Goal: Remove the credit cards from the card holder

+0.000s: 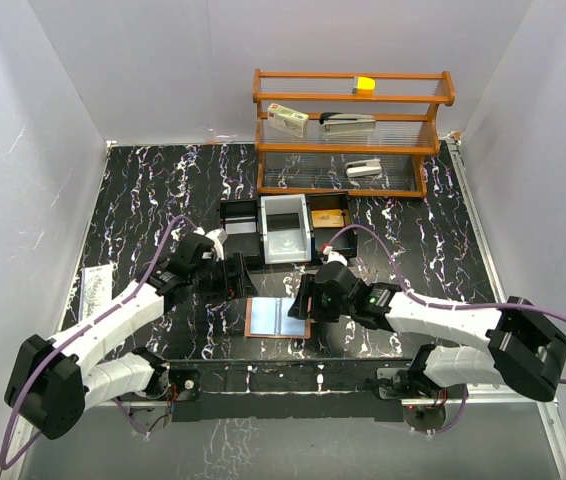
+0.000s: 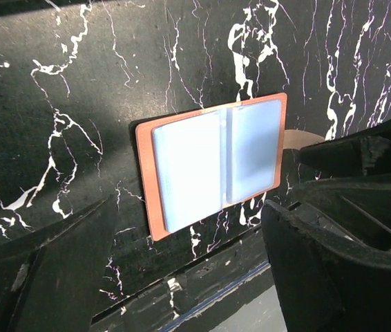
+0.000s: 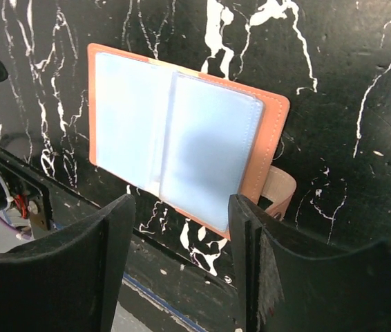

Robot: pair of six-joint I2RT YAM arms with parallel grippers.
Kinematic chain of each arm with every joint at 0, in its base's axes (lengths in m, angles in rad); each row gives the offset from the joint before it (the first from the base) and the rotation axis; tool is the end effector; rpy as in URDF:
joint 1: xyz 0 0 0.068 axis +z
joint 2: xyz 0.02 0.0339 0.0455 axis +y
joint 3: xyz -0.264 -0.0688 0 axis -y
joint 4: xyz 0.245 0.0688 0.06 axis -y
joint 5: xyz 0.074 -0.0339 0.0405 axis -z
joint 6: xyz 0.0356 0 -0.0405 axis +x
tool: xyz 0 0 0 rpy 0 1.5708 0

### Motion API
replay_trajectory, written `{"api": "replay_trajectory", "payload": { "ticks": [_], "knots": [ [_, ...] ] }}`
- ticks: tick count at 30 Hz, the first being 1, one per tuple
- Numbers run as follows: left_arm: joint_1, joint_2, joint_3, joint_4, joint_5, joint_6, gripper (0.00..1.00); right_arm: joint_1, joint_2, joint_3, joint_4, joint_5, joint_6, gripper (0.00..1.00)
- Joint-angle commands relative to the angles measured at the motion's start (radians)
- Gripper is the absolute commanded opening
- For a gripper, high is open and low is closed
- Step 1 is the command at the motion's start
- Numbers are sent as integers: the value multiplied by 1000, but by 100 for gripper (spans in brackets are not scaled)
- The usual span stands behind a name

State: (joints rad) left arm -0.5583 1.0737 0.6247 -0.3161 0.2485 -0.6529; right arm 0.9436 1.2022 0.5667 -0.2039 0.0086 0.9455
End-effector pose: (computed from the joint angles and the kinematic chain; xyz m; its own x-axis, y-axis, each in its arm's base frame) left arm 0.1812 -0.1235 0.2181 -0.8700 -0.1509 -0.4695 0.1705 0.8013 -0.5735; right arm 0.1357 0.1867 0.1811 -0.9094 0.1269 -0.3961 -0.1178 0.8348 0.5378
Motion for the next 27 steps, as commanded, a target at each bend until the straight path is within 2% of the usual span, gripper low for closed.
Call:
{"api": "replay_trajectory", "payload": {
  "ticks": [1, 7, 13, 18, 27],
  "knots": [
    [4, 17, -10, 31, 78, -7, 81, 6, 30, 43, 27, 32, 20, 53],
    [2, 65, -17, 70, 132, -4, 69, 5, 88, 50, 49, 7, 28, 51],
    [-2, 124, -33, 88, 152, -8, 62, 5, 120, 54, 57, 8, 29, 50],
    [-15, 154, -64, 125, 147, -26, 55, 5, 142, 47, 75, -8, 30, 45],
    [-46, 210, -104, 161, 124, -53, 42, 4, 170, 48, 79, -22, 41, 43]
  ]
}}
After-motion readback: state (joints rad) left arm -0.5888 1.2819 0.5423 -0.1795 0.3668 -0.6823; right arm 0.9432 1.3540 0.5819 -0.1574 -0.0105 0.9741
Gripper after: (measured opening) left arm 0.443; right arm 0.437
